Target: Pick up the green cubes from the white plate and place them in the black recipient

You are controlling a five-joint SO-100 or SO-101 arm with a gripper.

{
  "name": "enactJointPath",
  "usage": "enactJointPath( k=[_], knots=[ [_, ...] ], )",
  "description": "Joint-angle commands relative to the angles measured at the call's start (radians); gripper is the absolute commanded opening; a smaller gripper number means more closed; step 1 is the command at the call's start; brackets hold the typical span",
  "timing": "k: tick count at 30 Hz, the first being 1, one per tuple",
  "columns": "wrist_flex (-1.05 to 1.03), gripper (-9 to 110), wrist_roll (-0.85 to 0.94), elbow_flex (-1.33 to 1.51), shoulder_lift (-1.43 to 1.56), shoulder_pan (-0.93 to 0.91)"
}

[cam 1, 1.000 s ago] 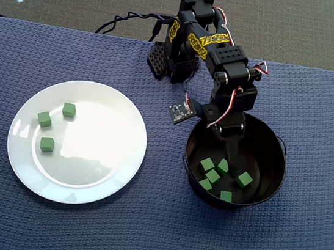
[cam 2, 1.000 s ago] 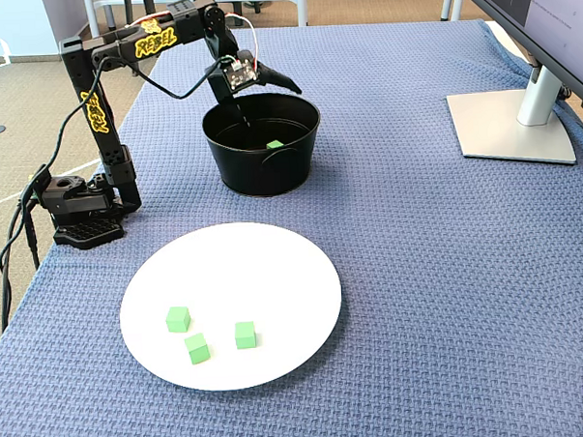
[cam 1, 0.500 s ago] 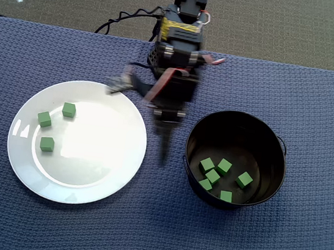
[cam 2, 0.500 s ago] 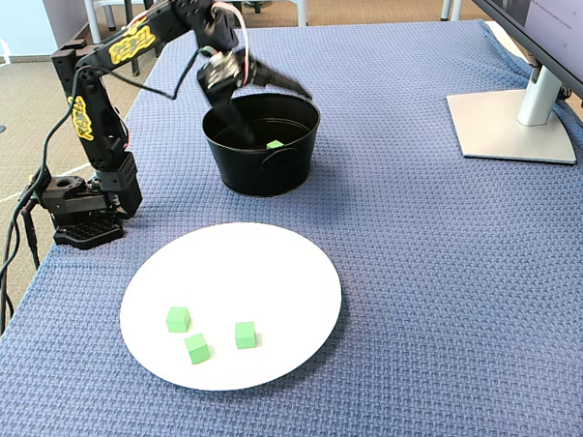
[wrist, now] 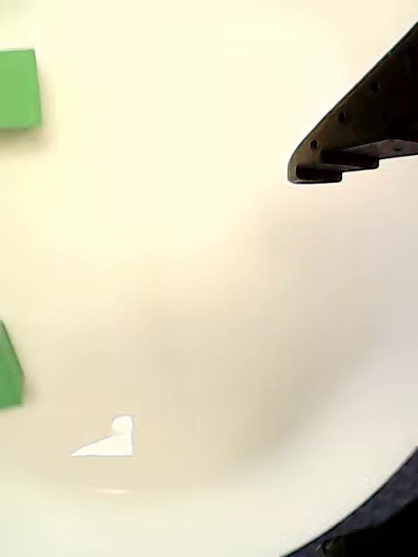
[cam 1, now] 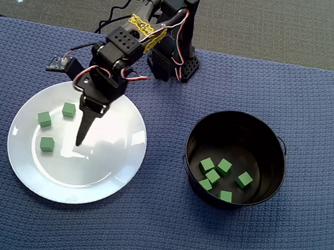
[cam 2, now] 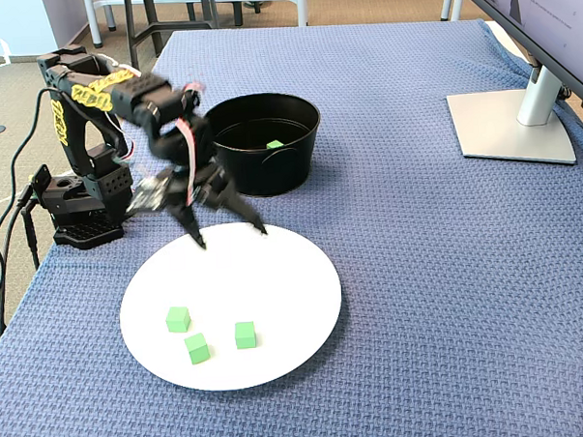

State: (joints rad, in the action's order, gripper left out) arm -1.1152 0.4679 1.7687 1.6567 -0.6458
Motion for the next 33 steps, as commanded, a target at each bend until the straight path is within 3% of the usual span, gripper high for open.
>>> enactJointPath(
  k=[1,8,19,33],
  knots=[
    [0.072,47,0.000,0.064,0.063,-0.048],
    [0.106,43,0.092,0.077,0.025,-0.107],
    [0.176,42,0.534,0.156,-0.041,-0.179],
    [0.242,42,0.721,0.104,-0.140,-0.275]
  ],
)
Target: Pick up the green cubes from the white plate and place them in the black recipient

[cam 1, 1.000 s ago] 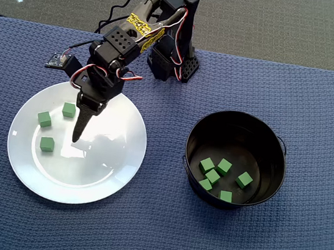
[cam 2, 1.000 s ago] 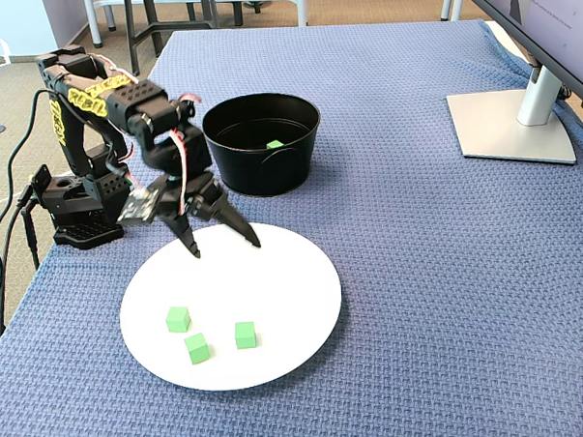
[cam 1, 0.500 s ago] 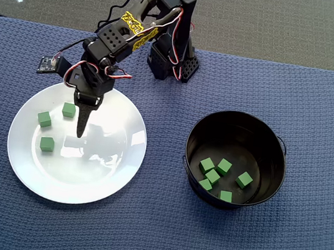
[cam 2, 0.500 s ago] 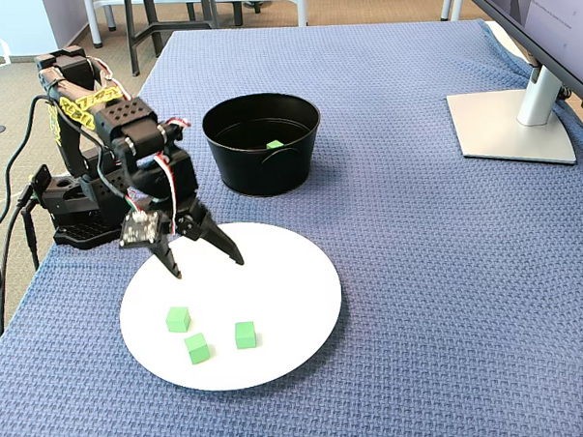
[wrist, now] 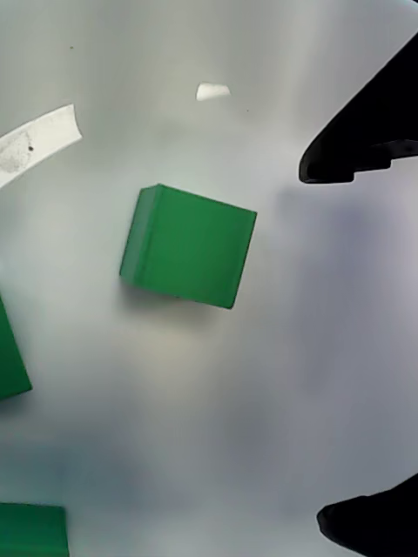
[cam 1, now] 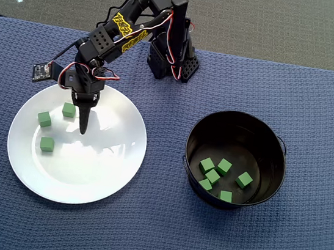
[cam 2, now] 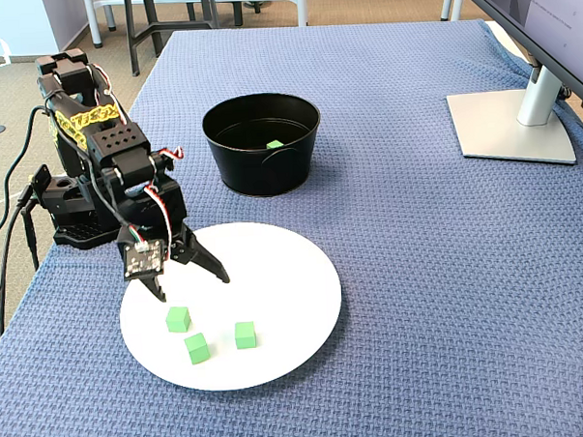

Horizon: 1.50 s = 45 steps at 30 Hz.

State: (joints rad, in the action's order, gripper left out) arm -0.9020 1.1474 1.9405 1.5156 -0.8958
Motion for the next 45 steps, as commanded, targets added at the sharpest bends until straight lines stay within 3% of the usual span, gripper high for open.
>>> enactJointPath(
  k=[1,15,36,45],
  knots=[
    [0.038,42,0.051,-0.074,-0.006,-0.032],
    [0.049,40,0.080,-0.238,-0.124,-0.077],
    [0.132,36,0.017,-0.106,-0.109,-0.038],
    [0.137,27,-0.012,-0.094,-0.097,-0.026]
  ],
)
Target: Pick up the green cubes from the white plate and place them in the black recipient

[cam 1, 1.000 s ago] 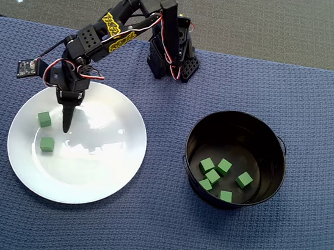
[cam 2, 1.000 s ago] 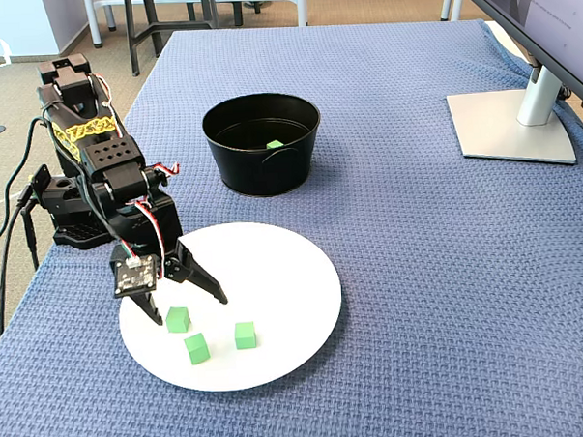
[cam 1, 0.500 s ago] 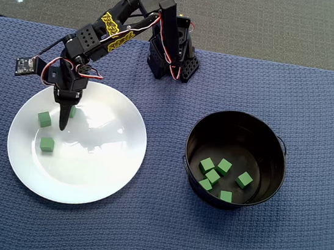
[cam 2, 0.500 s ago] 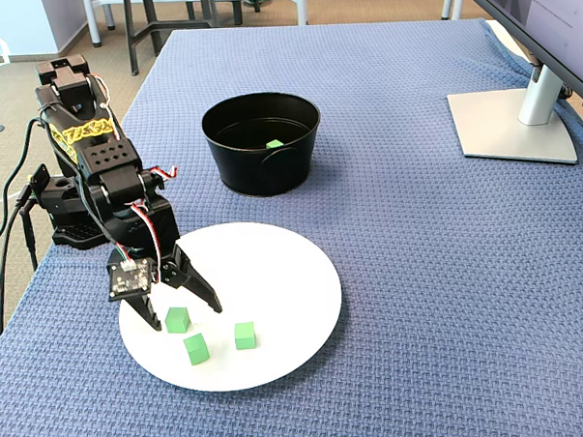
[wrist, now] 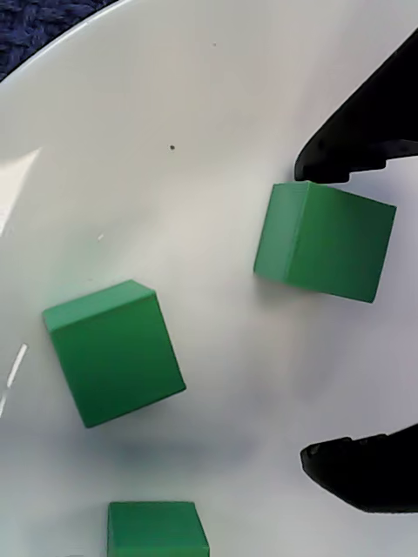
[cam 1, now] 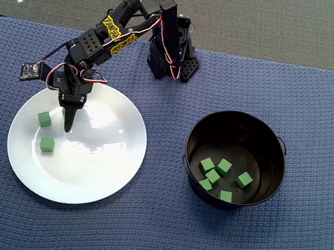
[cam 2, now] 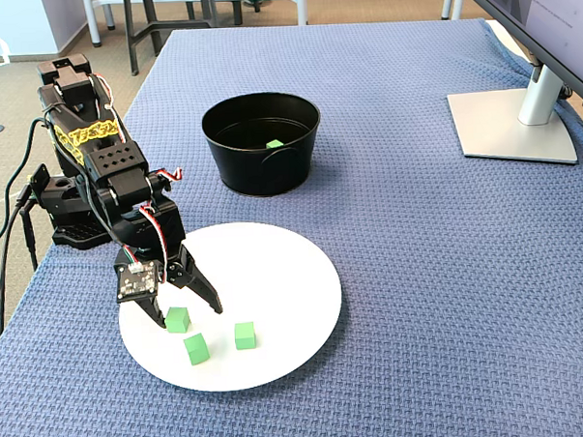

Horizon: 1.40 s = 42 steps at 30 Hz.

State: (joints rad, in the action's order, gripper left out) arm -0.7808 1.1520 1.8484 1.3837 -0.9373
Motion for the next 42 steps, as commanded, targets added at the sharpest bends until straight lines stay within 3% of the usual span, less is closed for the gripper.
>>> enactJointPath(
  k=[1,5,14,23,31,42],
  knots=[
    [0.015,24,-0.023,-0.003,0.035,0.017],
    [0.029,1,-0.072,-0.005,0.035,0.020],
    [0.041,0,-0.169,-0.021,0.051,0.026],
    [-0.359,0,-0.683,-0.416,0.175,0.192],
    [-0.621,0,-0.996,-0.537,0.324,0.526],
    [-0.557,0,-1.295,-0.368,0.399,1.097]
  ],
)
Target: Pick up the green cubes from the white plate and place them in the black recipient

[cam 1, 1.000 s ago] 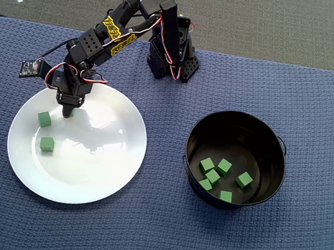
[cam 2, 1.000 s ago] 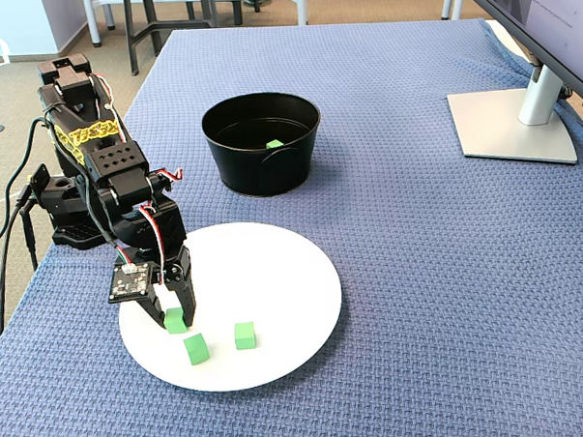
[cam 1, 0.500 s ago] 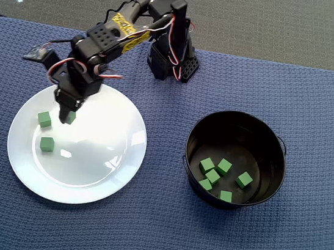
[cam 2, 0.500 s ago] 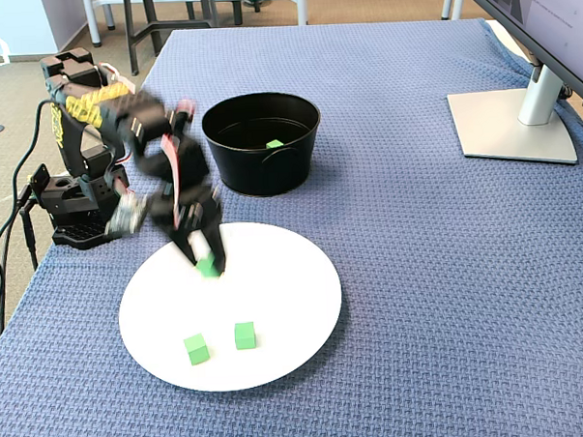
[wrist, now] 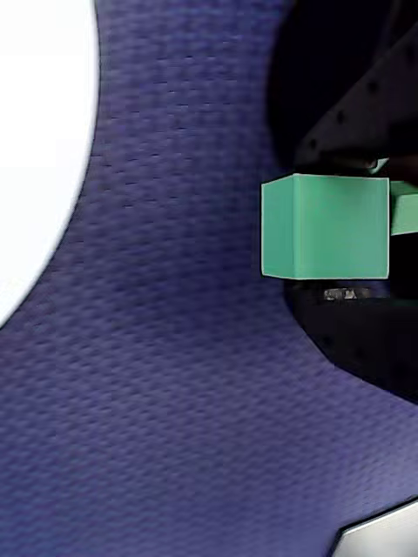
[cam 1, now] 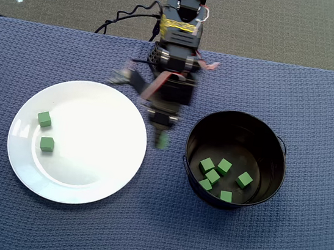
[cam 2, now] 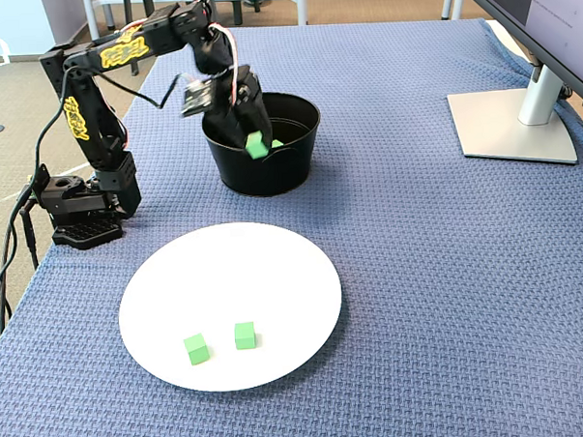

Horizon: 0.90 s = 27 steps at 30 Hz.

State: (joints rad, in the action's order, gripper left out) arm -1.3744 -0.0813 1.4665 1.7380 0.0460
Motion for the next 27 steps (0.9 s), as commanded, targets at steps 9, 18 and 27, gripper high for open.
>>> enactJointPath(
  k=[9,18,27],
  knots=[
    [0.175,0,-0.123,0.086,-0.084,0.341],
    [0.195,14,-0.034,0.107,-0.087,0.376],
    [0.160,38,-0.006,0.083,-0.035,0.353]
  ],
)
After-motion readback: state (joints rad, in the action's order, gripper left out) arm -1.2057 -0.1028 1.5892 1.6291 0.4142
